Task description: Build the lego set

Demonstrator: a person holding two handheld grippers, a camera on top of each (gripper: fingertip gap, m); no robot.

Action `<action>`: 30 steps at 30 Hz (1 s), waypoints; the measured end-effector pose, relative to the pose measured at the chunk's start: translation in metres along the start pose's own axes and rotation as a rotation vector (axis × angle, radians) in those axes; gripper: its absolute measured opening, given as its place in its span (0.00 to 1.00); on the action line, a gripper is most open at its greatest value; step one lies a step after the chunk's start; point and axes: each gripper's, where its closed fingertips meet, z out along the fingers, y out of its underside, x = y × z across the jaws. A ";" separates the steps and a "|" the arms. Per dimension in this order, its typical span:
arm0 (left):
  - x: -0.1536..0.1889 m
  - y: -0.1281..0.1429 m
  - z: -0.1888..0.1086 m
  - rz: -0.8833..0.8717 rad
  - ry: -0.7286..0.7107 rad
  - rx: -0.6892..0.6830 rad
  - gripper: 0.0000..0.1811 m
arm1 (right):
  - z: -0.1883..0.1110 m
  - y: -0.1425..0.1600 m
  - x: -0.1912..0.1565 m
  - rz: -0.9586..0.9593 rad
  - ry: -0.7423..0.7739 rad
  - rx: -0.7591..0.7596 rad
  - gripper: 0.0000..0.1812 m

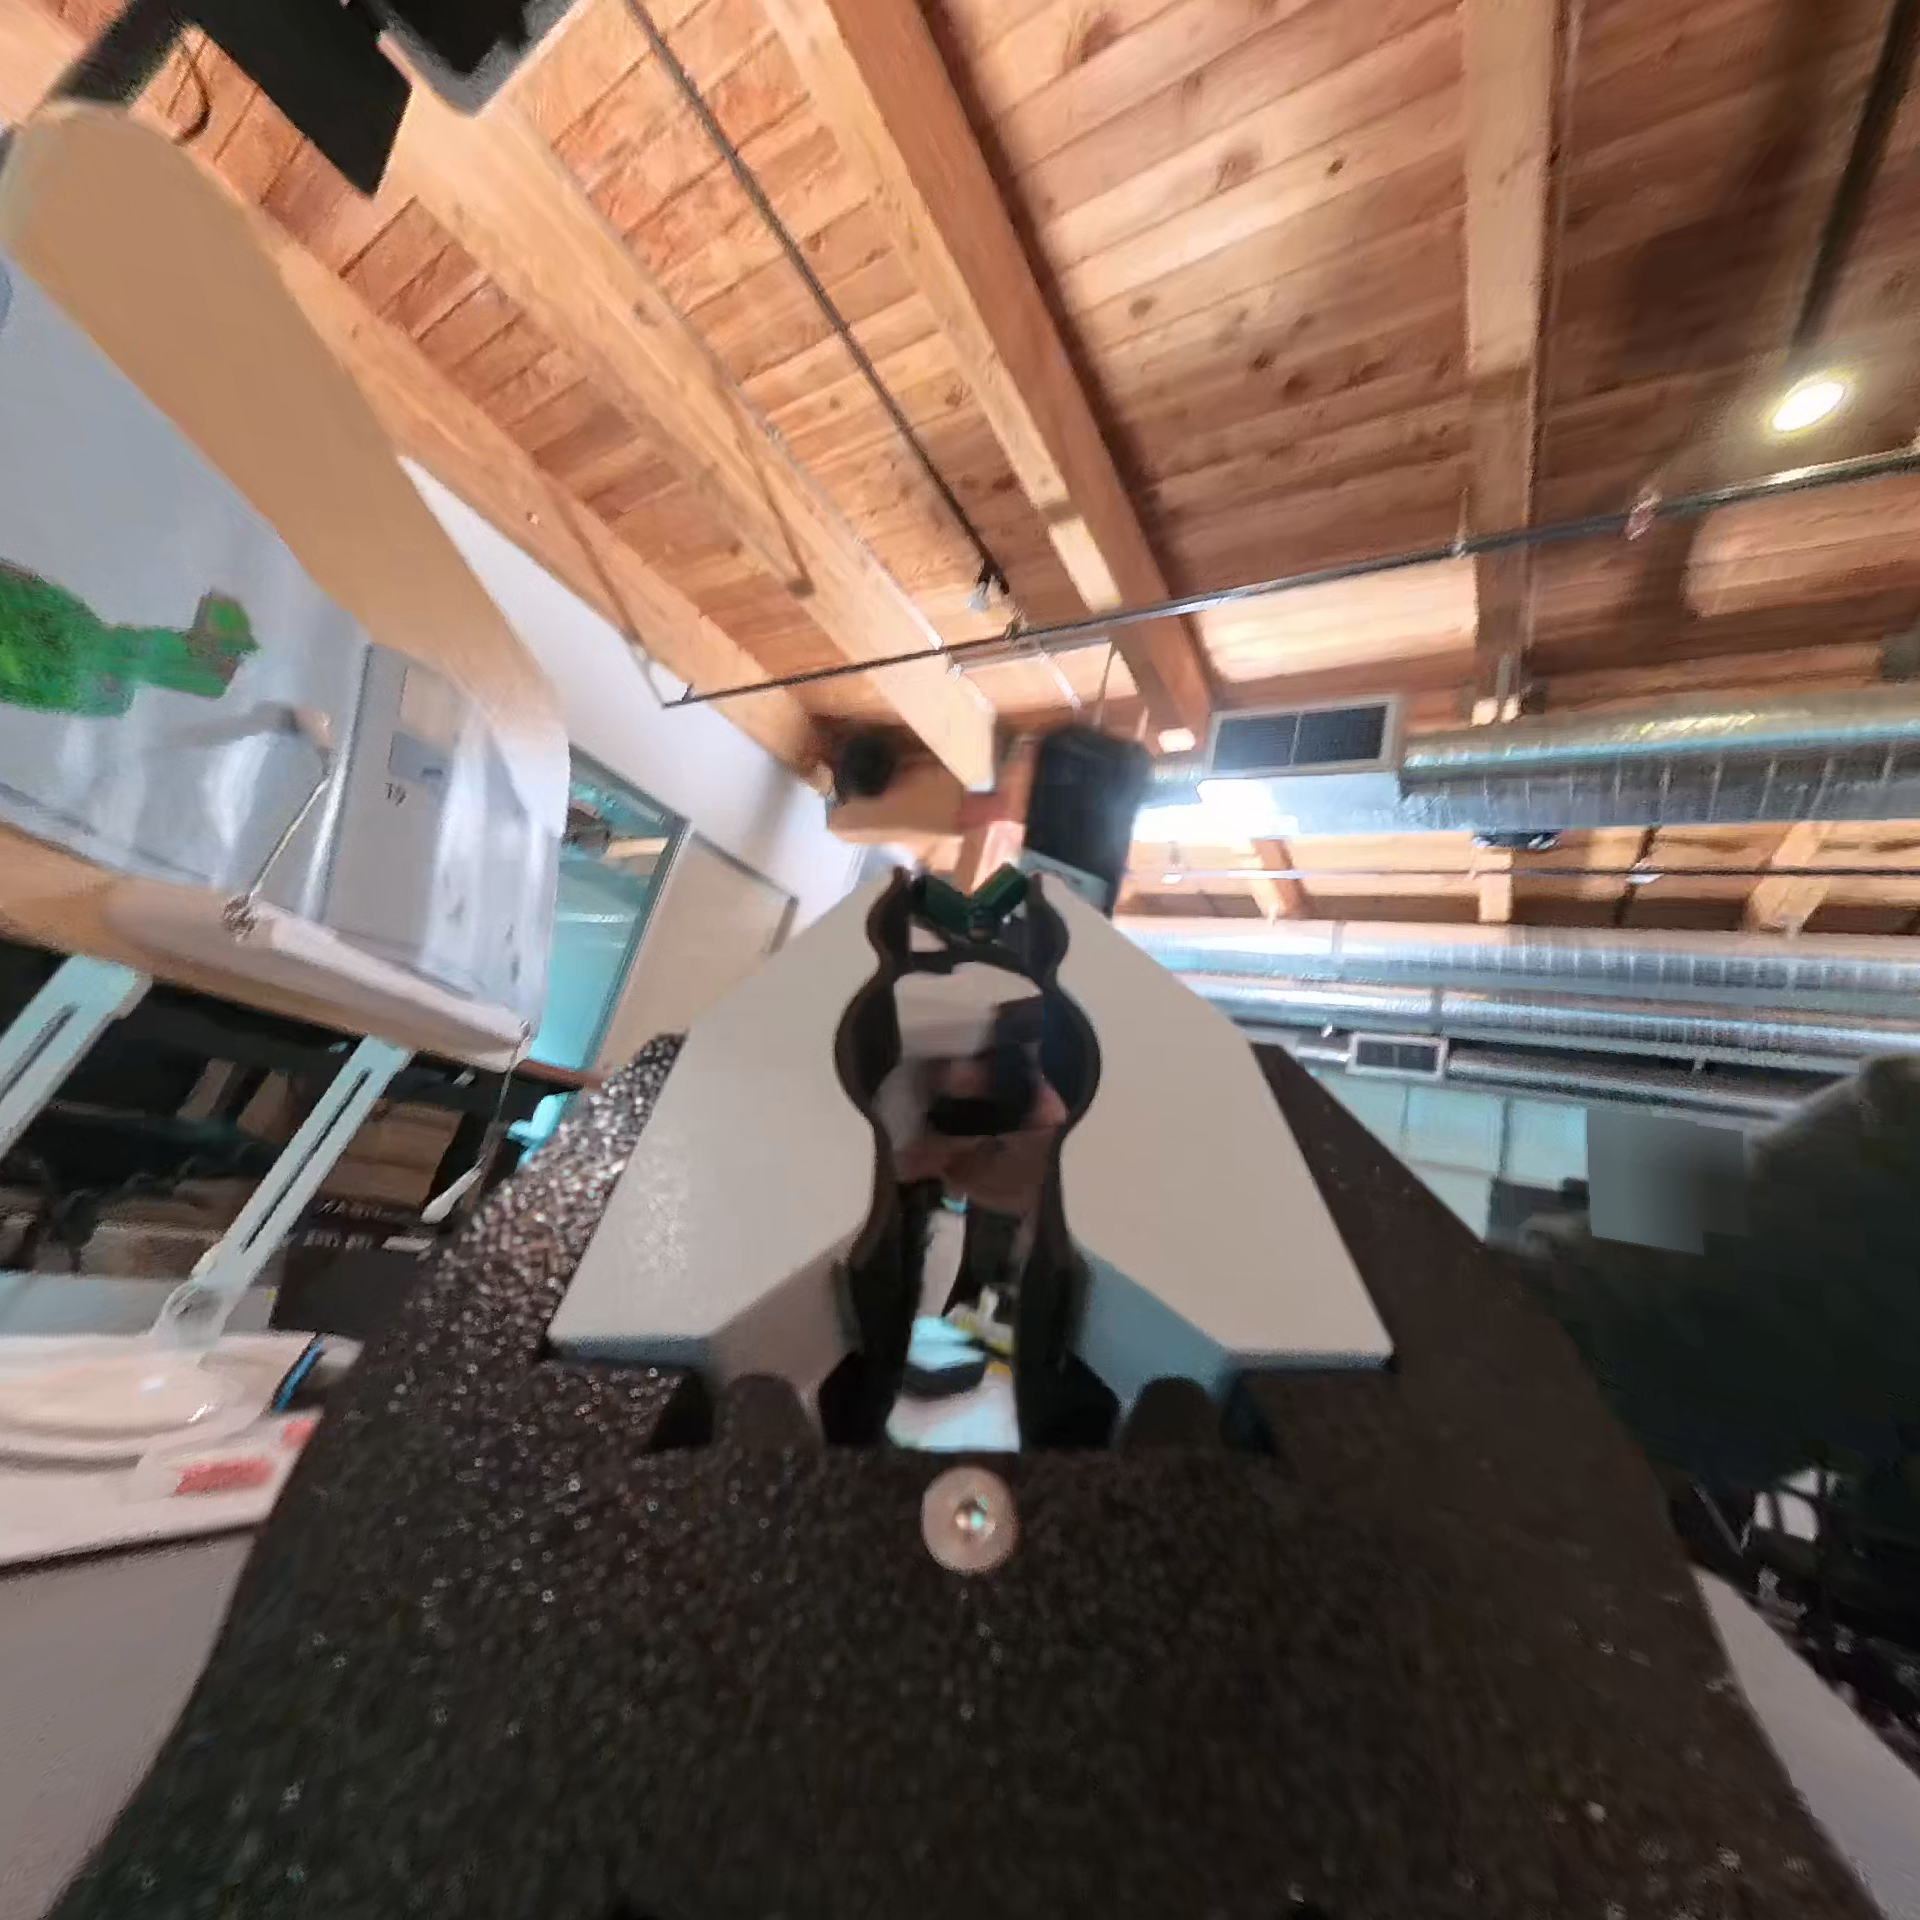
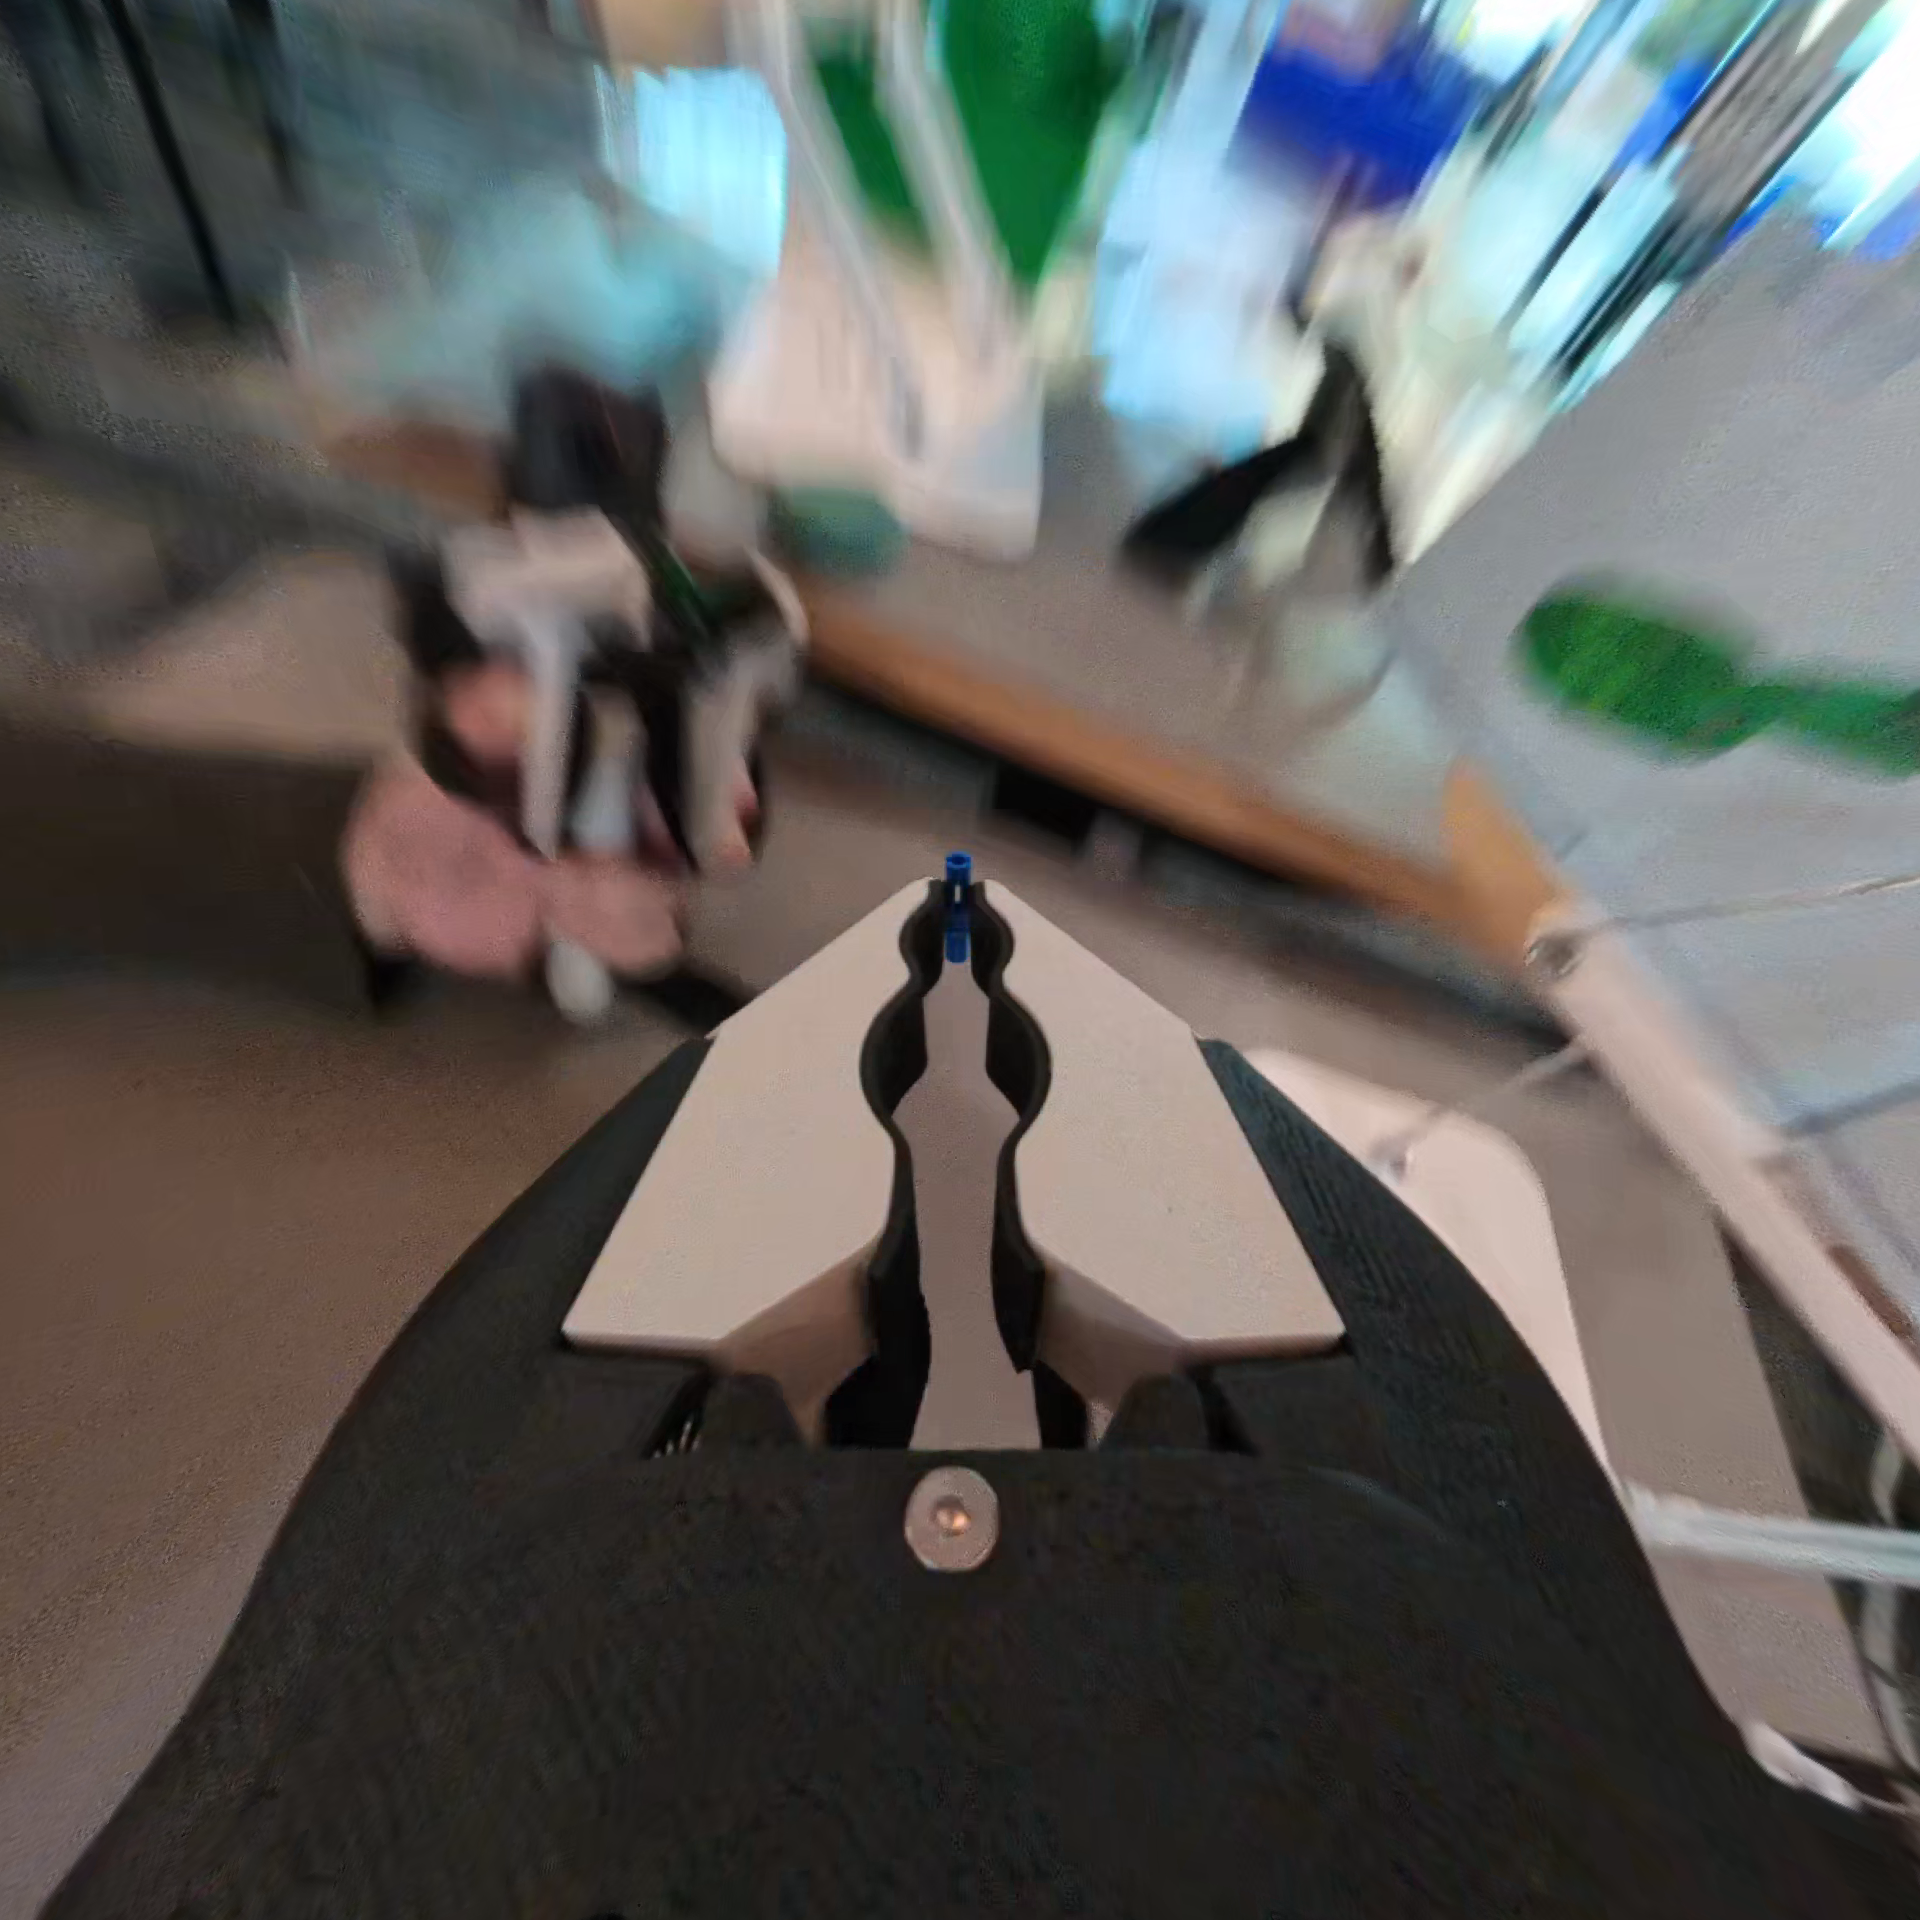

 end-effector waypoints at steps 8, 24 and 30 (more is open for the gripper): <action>0.070 0.061 0.027 0.306 -0.013 -0.421 0.11 | -0.145 -0.041 -0.101 0.103 0.221 0.492 0.01; 0.176 0.294 -0.049 0.282 0.231 -1.612 0.11 | -0.203 0.121 -0.227 0.377 0.147 0.178 0.01; 0.174 0.311 -0.072 0.209 0.188 -1.867 0.11 | -0.207 0.135 -0.234 0.378 0.165 0.140 0.01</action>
